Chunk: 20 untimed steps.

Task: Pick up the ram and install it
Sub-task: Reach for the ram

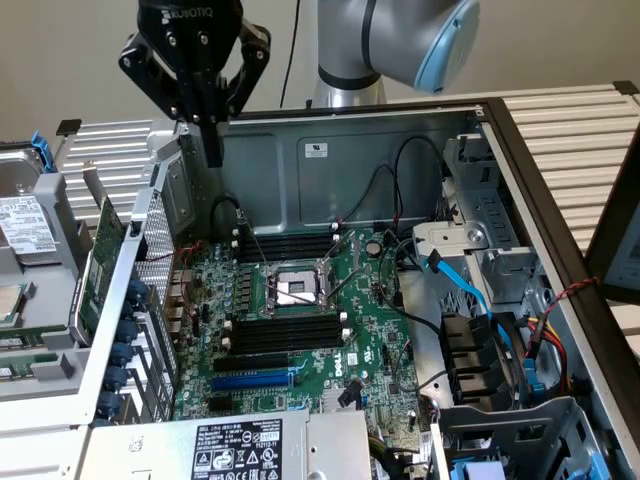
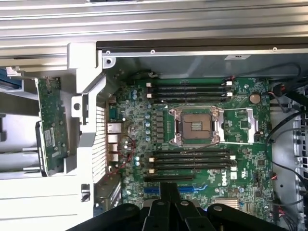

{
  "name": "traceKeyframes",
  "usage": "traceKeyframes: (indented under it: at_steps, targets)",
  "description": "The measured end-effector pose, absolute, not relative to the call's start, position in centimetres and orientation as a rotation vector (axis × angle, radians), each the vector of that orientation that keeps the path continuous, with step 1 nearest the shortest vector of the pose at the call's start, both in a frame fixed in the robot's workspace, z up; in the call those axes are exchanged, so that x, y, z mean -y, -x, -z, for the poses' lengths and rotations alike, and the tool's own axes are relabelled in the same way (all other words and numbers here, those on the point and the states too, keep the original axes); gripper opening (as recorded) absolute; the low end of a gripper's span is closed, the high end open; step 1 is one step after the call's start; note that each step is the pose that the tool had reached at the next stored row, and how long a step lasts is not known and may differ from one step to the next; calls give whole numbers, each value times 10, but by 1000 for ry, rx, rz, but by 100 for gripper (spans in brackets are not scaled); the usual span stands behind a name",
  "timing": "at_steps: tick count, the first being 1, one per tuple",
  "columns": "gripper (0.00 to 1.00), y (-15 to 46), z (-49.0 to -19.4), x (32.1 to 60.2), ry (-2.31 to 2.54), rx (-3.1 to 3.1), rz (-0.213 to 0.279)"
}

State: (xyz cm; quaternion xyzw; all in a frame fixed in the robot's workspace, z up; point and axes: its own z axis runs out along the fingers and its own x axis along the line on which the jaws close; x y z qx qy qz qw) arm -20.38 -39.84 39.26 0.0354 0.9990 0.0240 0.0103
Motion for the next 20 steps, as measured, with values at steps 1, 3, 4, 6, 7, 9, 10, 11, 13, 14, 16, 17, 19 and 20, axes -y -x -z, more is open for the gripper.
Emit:
traceKeyframes:
  at_steps: [1,3,4,6,7,9,10,11,13,14,16,17,19,20]
  targets:
    - [11,208,-393,398,-110,-3118,-75]
    - [11,217,-393,398,-110,-3118,-75]
    - [11,222,-393,398,-110,-3118,-75]
    - [11,231,-393,398,-110,-3118,-75]
    - [11,236,-393,398,-110,-3118,-75]
    - [11,245,-393,398,-111,-3118,-75]
    - [11,249,-393,398,-110,-3118,-75]
    - [11,254,-393,398,-110,-3118,-75]
    - [11,263,-393,397,-110,-3118,-75]
    - [11,267,-393,397,-111,-3118,-75]
    - [11,276,-393,397,-110,-3118,-75]
    - [11,281,-393,397,-110,-3118,-76]
    - [11,290,-393,397,-110,-3118,-76]
    - [11,295,-393,397,-111,-3118,-76]
